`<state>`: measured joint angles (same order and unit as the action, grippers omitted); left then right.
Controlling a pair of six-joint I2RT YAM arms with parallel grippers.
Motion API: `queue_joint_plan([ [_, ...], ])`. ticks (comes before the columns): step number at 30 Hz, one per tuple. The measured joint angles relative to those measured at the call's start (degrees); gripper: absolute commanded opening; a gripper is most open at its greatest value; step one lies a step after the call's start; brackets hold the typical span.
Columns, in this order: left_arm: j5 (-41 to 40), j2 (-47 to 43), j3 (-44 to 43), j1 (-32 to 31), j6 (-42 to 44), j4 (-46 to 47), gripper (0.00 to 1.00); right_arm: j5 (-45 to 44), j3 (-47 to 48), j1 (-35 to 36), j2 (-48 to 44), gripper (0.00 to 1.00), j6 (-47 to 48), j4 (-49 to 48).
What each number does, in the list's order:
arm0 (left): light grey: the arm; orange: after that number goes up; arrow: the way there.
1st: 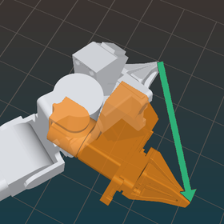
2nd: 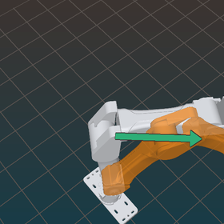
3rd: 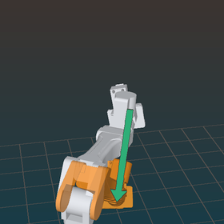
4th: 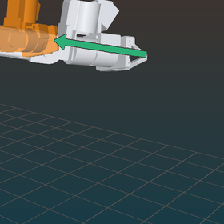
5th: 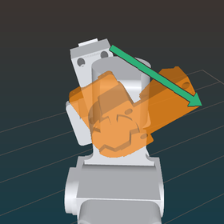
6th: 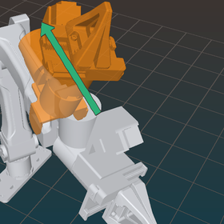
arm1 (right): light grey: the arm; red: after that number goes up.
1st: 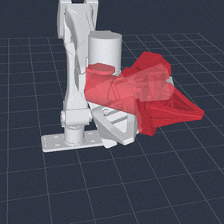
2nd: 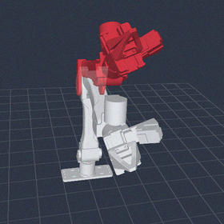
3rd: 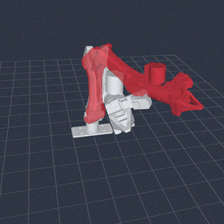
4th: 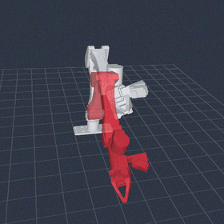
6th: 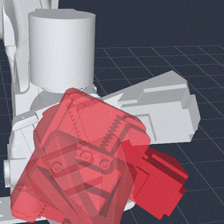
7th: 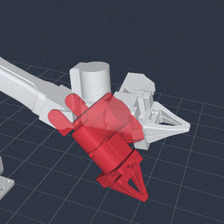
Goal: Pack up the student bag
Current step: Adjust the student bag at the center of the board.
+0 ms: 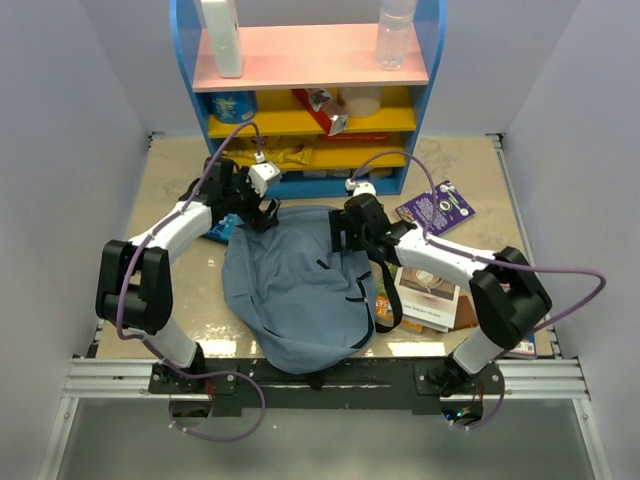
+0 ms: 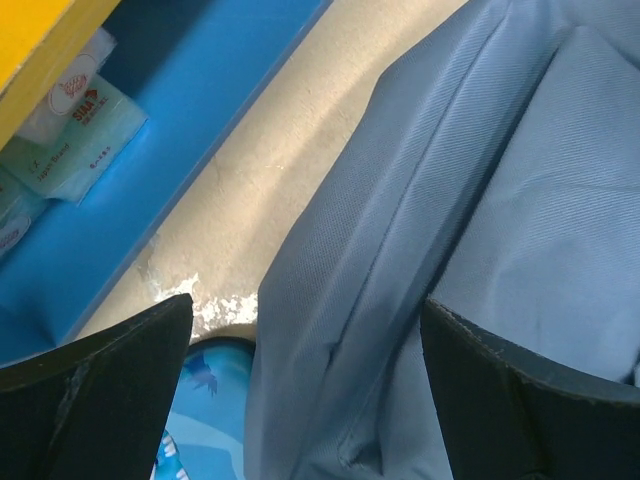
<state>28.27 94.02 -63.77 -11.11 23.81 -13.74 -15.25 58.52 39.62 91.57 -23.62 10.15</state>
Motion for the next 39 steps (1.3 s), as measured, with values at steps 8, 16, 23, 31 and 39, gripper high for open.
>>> queue_joint_plan([
  [8,-1.07,2.64,3.61,-0.28,1.29,4.79,0.42,6.47,-1.01,-0.11,7.10,0.59,-1.18,-5.70],
  [16,0.57,0.90,4.22,-0.44,1.11,1.57,0.00,9.09,-3.34,-1.18,6.86,0.00,-2.29,-9.03],
  [23,-0.24,-14.84,7.61,-0.24,1.09,-3.93,0.00,11.69,-1.55,-1.01,3.56,0.00,-0.76,-8.68],
  [31,-5.09,-25.44,7.74,4.68,-0.22,-8.85,0.00,13.09,10.88,-0.98,6.75,0.12,2.03,-7.91],
  [39,-12.33,-31.45,18.40,16.17,-2.16,-12.44,0.00,8.87,18.38,4.44,9.51,0.65,6.01,-7.96],
])
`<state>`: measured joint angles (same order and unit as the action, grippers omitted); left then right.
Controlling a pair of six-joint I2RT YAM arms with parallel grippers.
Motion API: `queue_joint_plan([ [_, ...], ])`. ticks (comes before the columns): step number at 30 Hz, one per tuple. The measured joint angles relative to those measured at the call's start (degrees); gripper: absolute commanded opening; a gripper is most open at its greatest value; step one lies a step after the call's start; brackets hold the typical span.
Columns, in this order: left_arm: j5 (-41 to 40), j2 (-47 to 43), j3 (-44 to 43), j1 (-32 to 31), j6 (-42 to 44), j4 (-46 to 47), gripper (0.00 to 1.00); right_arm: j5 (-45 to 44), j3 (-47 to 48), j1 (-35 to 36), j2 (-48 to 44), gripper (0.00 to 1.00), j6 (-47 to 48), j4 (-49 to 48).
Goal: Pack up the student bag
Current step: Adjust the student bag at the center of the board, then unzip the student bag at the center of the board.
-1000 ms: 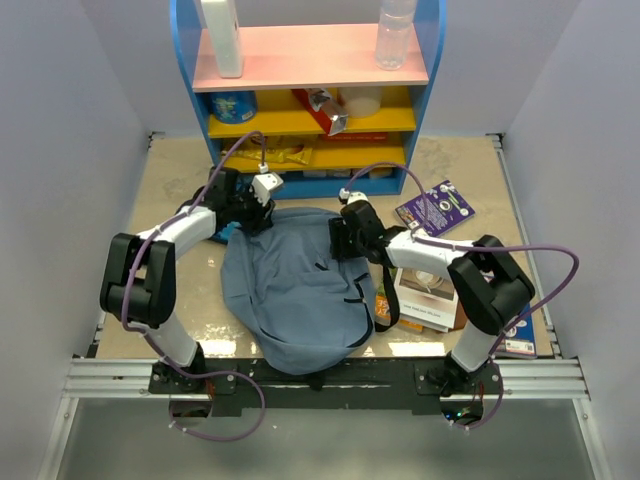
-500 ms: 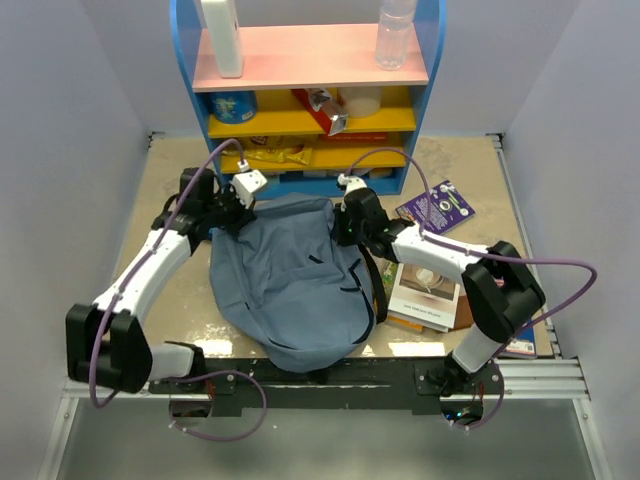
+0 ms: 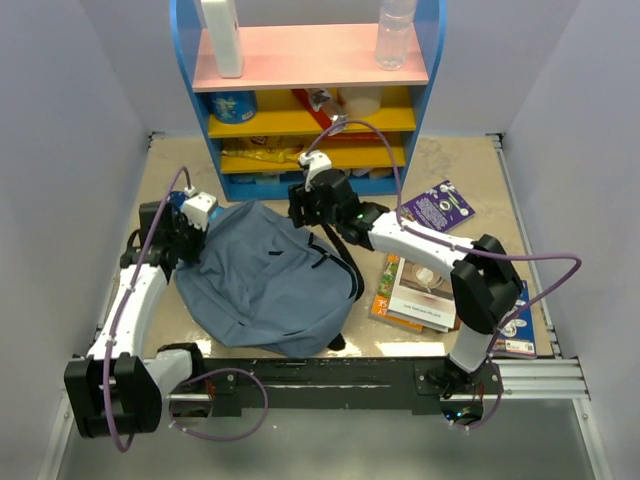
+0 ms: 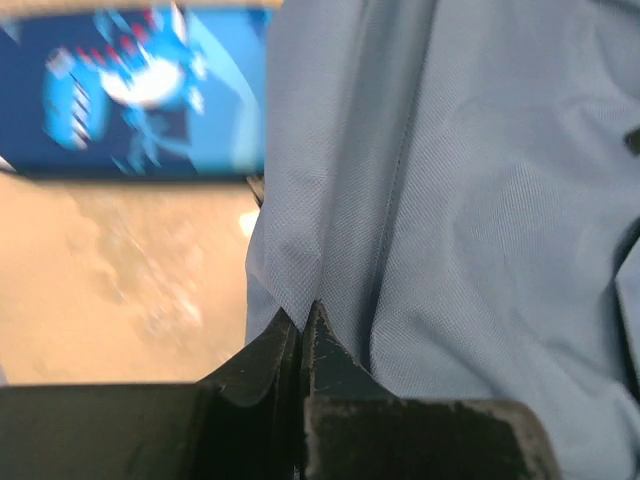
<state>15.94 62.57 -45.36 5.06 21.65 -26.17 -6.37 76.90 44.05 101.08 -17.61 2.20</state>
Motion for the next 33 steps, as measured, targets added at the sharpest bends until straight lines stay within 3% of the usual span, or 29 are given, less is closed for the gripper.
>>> queue_joint_plan([
  [6,-1.99,-5.55,4.35,0.07,1.07,-5.22,0.00,-1.09,-0.39,8.44,0.15,0.63,4.90,0.26],
  [8,-1.88,-4.74,4.15,0.07,1.97,-5.64,0.08,1.09,-0.39,9.70,0.70,0.61,6.51,-0.11],
  [9,-1.75,-3.96,3.72,0.07,2.25,-6.19,0.14,2.10,-0.39,9.88,1.14,0.60,7.39,-0.15],
  [10,-1.60,-3.23,3.34,0.07,2.62,-6.45,0.31,2.80,-0.37,9.84,1.66,0.59,8.20,-0.04],
  [13,-1.11,-0.74,1.14,0.07,4.22,-7.72,0.62,4.24,-0.13,9.62,3.89,0.57,11.61,1.05],
  [16,-0.94,0.35,-1.01,0.07,5.33,-7.87,0.74,4.74,-0.13,9.53,6.29,0.56,14.95,2.78],
  [24,2.19,3.23,-9.46,0.07,6.08,-8.22,0.75,6.36,-0.11,9.53,10.05,0.52,20.11,5.16],
  [33,9.42,17.73,-14.56,-3.56,5.99,-5.01,0.71,9.62,0.37,9.73,10.16,0.46,22.18,5.95],
])
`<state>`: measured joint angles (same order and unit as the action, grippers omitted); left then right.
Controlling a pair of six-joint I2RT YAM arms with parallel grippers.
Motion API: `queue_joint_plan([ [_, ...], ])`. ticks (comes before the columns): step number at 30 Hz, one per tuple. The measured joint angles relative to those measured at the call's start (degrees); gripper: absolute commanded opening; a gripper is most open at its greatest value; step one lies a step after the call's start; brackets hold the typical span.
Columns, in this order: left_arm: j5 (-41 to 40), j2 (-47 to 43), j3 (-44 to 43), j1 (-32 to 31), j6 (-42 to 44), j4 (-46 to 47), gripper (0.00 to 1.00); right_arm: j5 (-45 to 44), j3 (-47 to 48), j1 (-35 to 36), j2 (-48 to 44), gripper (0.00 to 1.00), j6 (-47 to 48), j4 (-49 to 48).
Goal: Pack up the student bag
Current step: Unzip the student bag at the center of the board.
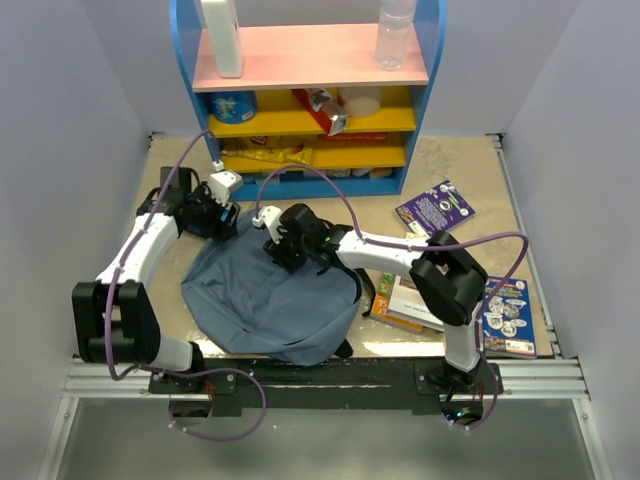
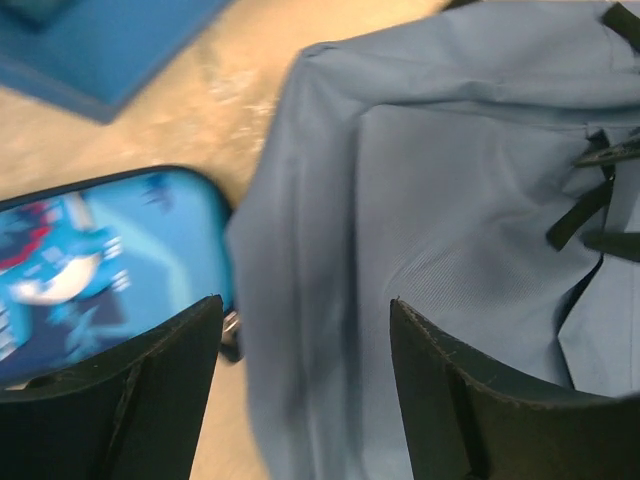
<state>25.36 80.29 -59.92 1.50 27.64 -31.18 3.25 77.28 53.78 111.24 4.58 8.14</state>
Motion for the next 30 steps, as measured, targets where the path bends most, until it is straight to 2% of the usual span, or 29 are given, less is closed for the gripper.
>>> queue_joint_plan([
  [7,0.39,6.16,0.02,-4.31,-0.04,2.75,0.71,1.05,0.17,0.72,0.00,0.41,0.42,0.44],
  [10,0.33,7.76,0.02,-4.52,-0.11,4.57,0.66,1.27,0.17,0.83,0.02,0.32,0.37,0.44],
  [14,0.20,9.49,0.02,-4.52,-0.37,6.47,0.46,1.46,0.17,0.98,0.13,0.17,0.07,0.42],
  [18,0.02,10.16,0.74,-4.52,-0.85,8.79,0.19,1.86,0.17,0.98,0.15,0.00,-0.50,0.44],
  [21,-0.04,10.25,1.62,-4.52,-1.33,10.34,0.09,1.97,0.17,0.98,0.15,0.00,-0.83,0.42],
  [26,-0.48,10.23,3.67,-4.55,-2.47,12.81,0.06,1.46,0.15,1.22,0.15,0.00,-1.18,0.31],
  [28,-0.66,10.21,4.26,-4.52,-2.86,13.62,0.06,0.74,0.04,1.38,0.11,0.28,-1.18,0.11],
  [30,-0.72,10.14,4.48,-4.55,-3.08,13.94,0.06,0.09,-0.20,1.46,0.02,0.47,-1.29,0.00],
])
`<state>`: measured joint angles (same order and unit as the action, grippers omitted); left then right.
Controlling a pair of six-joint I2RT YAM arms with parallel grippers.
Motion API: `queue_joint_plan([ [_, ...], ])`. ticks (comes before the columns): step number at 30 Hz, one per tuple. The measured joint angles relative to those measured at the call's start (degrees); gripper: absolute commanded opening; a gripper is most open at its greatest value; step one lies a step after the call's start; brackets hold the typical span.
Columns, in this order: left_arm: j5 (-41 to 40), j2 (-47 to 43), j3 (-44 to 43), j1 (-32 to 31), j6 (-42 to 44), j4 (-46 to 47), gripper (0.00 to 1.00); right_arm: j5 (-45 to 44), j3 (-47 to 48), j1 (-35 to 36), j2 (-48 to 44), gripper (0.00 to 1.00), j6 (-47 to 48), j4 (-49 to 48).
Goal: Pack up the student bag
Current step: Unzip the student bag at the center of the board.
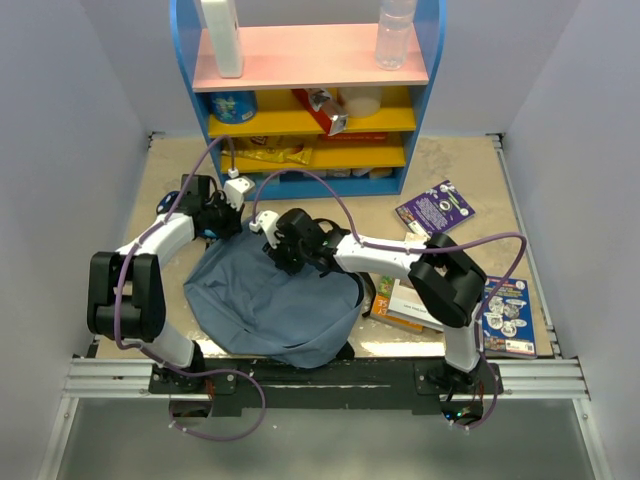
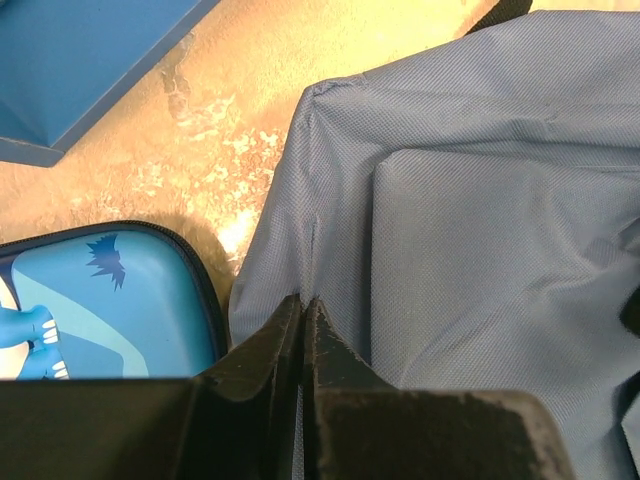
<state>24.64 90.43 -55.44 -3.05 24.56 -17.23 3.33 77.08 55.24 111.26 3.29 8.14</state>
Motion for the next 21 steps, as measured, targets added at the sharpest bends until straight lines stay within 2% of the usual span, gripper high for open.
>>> queue_joint_plan([
  [2,0.00,-0.11,0.04,0.00,-0.07,0.07,0.06,-0.52,-0.37,0.00,-0.20,0.53,0.31,0.07],
  [5,-0.02,-0.37,0.13,0.00,-0.13,0.09,0.06,-0.66,-0.39,0.00,-0.35,0.54,0.83,0.04],
  [12,-0.28,-0.98,0.83,-0.02,-0.15,0.50,0.06,0.17,-0.39,0.00,-0.35,0.52,1.53,0.09],
  [18,-0.46,-1.05,0.94,-0.04,-0.17,0.57,0.06,2.58,-0.24,0.00,-0.20,0.45,1.97,0.28],
  [21,-0.46,-1.05,0.94,-0.04,-0.55,0.63,0.05,2.89,0.02,0.07,0.22,0.34,2.08,0.31],
])
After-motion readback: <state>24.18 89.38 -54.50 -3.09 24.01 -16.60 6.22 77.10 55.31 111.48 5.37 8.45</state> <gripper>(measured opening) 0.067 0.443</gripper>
